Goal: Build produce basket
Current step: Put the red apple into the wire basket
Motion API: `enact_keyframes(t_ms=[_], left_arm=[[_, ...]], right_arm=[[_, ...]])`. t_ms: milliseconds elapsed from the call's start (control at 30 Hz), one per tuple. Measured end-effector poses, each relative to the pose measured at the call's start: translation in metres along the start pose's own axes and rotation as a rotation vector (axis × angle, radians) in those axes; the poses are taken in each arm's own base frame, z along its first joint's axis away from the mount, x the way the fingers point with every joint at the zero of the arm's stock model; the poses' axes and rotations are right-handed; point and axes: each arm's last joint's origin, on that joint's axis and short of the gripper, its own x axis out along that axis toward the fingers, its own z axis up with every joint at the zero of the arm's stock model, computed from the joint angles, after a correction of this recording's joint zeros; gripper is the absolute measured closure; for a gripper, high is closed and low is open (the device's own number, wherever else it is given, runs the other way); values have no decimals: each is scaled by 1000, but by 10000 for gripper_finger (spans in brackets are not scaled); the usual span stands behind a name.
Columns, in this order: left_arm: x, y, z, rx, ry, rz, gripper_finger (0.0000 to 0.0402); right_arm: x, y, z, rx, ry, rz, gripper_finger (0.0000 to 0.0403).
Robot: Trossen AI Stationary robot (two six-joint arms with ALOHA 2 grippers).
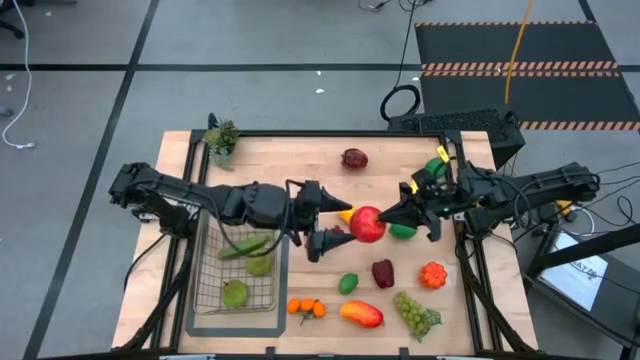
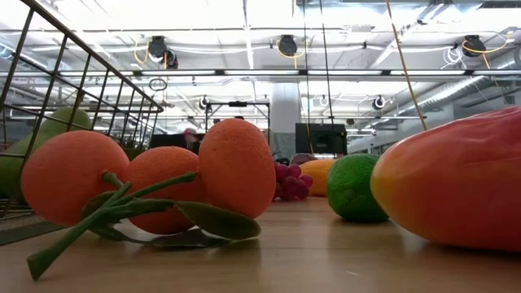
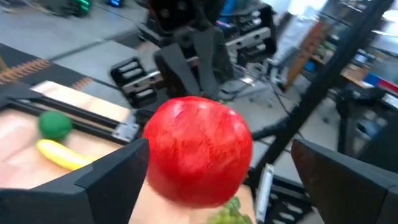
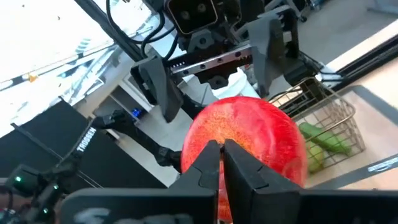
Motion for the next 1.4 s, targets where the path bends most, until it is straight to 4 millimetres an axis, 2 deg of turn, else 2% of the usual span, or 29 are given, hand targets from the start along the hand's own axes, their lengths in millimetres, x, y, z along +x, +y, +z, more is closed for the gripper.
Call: enact_keyframes(t_ms=[200, 433, 1100, 1267, 1400], left_arm=[[2, 16, 6, 70, 16, -25, 4], [3, 18, 7, 147, 37, -92, 2], [3, 24, 0, 173, 127, -86, 2], [4, 26, -2, 91, 148, -68, 2], [4, 25, -3, 92, 156, -83, 2]], right_arm=[[17, -3, -2, 67, -13, 13, 401], [24, -7, -5, 150, -4, 4, 401], [23, -6, -4, 141, 26, 37, 401], [21, -9, 0, 140, 56, 66, 401], [21, -13, 3, 137, 70, 80, 401]])
